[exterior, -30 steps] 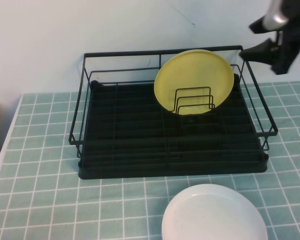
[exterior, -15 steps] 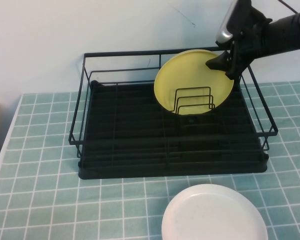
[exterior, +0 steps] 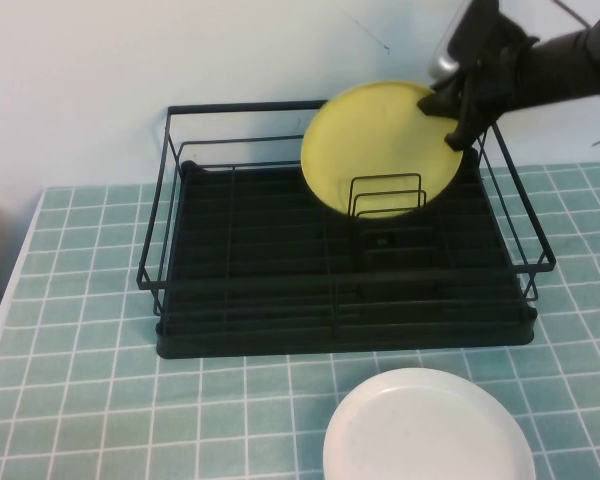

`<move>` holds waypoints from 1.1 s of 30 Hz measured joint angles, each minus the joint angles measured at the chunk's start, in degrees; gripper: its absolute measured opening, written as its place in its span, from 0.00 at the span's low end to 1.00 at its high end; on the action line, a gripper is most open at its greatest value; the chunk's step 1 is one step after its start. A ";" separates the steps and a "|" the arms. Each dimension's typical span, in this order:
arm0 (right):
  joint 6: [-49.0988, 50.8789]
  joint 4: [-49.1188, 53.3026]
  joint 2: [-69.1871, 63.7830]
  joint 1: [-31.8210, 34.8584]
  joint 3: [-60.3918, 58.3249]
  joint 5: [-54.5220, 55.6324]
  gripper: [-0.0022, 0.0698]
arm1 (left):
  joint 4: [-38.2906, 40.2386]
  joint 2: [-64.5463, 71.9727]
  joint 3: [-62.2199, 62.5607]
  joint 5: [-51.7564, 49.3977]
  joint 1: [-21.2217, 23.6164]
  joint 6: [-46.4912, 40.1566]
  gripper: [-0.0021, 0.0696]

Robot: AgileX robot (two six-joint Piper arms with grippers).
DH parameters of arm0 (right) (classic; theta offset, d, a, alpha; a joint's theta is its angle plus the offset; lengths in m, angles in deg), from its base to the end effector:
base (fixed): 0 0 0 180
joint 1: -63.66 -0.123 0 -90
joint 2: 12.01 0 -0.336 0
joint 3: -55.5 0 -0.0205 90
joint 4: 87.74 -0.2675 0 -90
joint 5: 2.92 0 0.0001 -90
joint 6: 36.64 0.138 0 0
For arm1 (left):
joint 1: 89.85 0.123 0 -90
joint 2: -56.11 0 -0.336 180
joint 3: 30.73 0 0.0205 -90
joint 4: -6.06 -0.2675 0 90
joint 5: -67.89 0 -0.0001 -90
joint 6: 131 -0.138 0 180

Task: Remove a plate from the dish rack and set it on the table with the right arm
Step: Grasp the plate from the shelf, then place the plate from the table

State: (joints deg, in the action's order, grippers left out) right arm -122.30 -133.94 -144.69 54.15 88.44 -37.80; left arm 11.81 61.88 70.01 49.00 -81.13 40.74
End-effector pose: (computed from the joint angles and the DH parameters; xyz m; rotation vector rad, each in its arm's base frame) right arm 0.5795 0.1549 0.2719 -1.1805 1.7727 0.1020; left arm 0.0643 0.0053 0.1673 -0.0703 1.8122 0.1136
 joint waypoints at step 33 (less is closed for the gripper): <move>55.23 19.57 59.04 0.00 -56.90 -29.62 0.14 | 0.00 0.00 0.00 0.00 0.00 0.00 0.02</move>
State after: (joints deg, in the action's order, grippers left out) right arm -67.06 -114.37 -85.64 54.15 31.54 -67.42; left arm 11.81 61.88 70.01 49.00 -81.13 40.74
